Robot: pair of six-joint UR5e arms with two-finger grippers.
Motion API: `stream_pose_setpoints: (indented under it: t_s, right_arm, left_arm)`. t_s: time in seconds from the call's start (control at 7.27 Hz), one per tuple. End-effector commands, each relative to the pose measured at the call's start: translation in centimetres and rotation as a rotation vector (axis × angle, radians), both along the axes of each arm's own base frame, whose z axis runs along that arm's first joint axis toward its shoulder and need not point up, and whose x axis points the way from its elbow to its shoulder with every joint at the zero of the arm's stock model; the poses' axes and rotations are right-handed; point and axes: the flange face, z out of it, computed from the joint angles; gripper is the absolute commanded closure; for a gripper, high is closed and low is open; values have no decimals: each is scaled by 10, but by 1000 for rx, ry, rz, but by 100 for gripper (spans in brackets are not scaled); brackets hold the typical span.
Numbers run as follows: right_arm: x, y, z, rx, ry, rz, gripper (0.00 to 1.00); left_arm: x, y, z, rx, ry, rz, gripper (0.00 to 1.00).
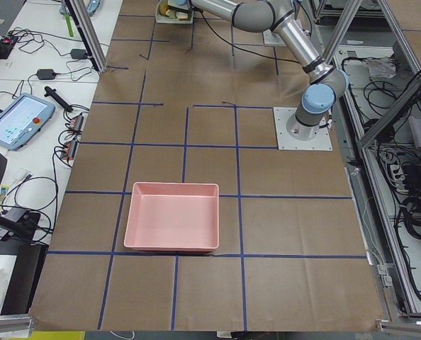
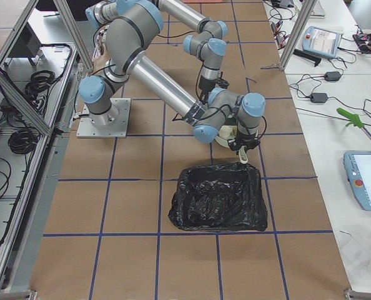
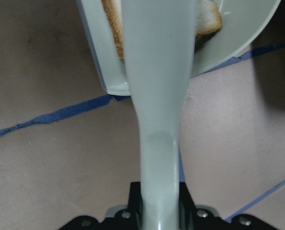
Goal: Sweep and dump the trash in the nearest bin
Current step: 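Sweep the remaining bread piece into the dustpan with the brush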
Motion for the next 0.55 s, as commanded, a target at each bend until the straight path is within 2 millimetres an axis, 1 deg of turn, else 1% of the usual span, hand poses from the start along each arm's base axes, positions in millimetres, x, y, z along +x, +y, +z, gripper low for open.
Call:
stream_pose_setpoints:
  t_s: [0.0,0.14,0.28,0.41]
  right_arm:
    - [0,0,-1,0,-2,0,100]
    - [0,0,-1,-1,-3,0,100]
    - [0,0,-1,1,-4,-1,100]
    - [1,1,-3,11,-16,1,100]
  left_arm:
    - [-2,14,8,94,2,1,100]
    - [-4,23,19,171,22,30,100]
    - [-3,29,34,193,25,43,100]
    - [11,33,48,218,-43,55,100]
